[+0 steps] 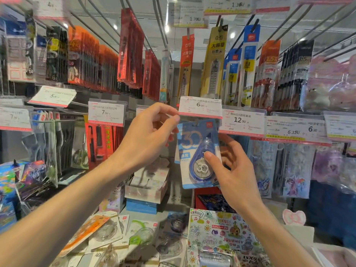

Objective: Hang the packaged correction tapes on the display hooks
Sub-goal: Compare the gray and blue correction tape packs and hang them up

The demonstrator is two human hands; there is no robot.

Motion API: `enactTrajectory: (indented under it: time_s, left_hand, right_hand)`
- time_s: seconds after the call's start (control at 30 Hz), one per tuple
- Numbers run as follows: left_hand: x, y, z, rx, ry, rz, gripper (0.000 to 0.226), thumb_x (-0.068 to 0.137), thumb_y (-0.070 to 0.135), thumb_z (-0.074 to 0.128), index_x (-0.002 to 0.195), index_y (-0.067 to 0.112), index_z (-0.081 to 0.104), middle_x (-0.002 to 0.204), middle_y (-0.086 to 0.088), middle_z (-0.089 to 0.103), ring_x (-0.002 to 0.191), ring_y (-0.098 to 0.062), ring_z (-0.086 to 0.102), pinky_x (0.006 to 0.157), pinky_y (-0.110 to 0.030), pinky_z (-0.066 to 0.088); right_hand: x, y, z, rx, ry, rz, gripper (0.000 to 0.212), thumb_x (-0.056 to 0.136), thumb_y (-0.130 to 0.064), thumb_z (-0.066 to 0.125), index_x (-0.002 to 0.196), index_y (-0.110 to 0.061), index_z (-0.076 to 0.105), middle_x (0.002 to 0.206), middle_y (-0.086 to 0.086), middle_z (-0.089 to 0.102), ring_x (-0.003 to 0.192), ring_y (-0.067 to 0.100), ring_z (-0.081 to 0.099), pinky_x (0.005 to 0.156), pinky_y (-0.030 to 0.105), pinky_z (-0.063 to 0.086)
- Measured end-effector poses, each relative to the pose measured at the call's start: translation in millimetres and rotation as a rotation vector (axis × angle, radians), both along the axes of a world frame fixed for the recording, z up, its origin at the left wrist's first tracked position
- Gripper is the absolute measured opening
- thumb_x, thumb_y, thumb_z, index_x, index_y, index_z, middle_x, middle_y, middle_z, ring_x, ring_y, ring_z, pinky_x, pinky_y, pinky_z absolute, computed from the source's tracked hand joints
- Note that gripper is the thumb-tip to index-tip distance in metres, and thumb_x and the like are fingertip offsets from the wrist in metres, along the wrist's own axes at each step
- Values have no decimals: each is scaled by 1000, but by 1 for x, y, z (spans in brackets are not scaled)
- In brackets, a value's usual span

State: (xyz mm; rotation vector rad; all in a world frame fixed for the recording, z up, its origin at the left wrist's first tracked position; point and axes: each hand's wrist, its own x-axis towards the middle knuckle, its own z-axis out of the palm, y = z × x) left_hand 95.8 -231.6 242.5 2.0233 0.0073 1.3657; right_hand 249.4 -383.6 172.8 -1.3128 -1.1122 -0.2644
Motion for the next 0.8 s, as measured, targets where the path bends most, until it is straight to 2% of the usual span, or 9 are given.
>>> enactTrajectory:
  time_s: [0.17, 0.3, 0.37, 0.43, 0.5, 0.6, 0.67, 0.73, 0.8]
  left_hand:
    - [9, 6, -51, -8, 90, 114, 12, 96, 35, 63, 106, 41, 64, 91, 16, 71, 80, -6, 68, 73, -40, 60]
    - [33, 18, -81, -4, 157, 187, 33, 96, 36, 64, 128, 34, 54, 114, 18, 67, 101, 5, 64, 87, -32, 53]
    - [44, 23, -85, -4, 160, 200, 43, 99, 39, 61, 138, 38, 41, 126, 16, 62, 107, 13, 58, 89, -27, 47]
    - [55, 27, -87, -13, 140, 156, 45, 102, 39, 57, 141, 44, 35, 131, 15, 61, 115, 6, 59, 92, -24, 47]
    - [65, 29, -87, -16, 153, 146, 43, 103, 38, 54, 143, 42, 36, 131, 10, 63, 121, -11, 60, 99, -37, 52]
    - [77, 34, -89, -30, 209, 174, 44, 105, 36, 50, 148, 30, 41, 124, 1, 63, 115, -21, 61, 95, -48, 54]
    - [84, 40, -91, -46, 246, 203, 38, 106, 37, 48, 139, 17, 49, 125, -7, 63, 118, -27, 60, 98, -51, 52]
    - [91, 45, -90, -50, 253, 187, 38, 107, 34, 47, 143, 21, 47, 134, -4, 62, 122, -26, 61, 102, -46, 51]
    - [99, 47, -88, -73, 233, 105, 50, 108, 27, 48, 155, 34, 33, 147, 3, 56, 129, -20, 61, 106, -43, 50]
  right_hand:
    - [3, 13, -7, 2, 20, -51, 46, 98, -34, 67, 124, -65, 46, 121, -26, 68, 109, -9, 65, 77, 8, 53]
    - [14, 27, -17, -15, 31, -118, 48, 98, -42, 64, 143, -48, 47, 136, -18, 62, 120, -3, 61, 92, 19, 56]
    - [18, 34, -18, -39, 27, -154, 46, 98, -48, 61, 140, -56, 43, 133, -15, 64, 115, 0, 64, 92, 28, 58]
    - [22, 43, -18, -62, 9, -183, 45, 98, -49, 59, 133, -67, 38, 131, -18, 64, 112, -4, 64, 87, 22, 57]
    - [26, 51, -18, -80, 3, -200, 43, 98, -47, 58, 132, -66, 38, 129, -23, 61, 109, -9, 63, 86, 16, 53]
    - [38, 58, -20, -95, 25, -204, 47, 99, -42, 61, 140, -50, 40, 133, -17, 52, 113, -8, 58, 93, 20, 49]
    - [46, 61, -20, -120, 18, -204, 43, 99, -40, 61, 133, -57, 40, 137, -18, 47, 111, -21, 52, 93, 13, 45]
    - [50, 64, -17, -159, 30, -185, 43, 100, -40, 61, 128, -63, 38, 140, -19, 45, 111, -17, 54, 100, 22, 49]
    - [55, 69, -18, -229, 42, -199, 53, 100, -42, 59, 146, -52, 35, 148, -12, 49, 117, 3, 60, 108, 39, 50]
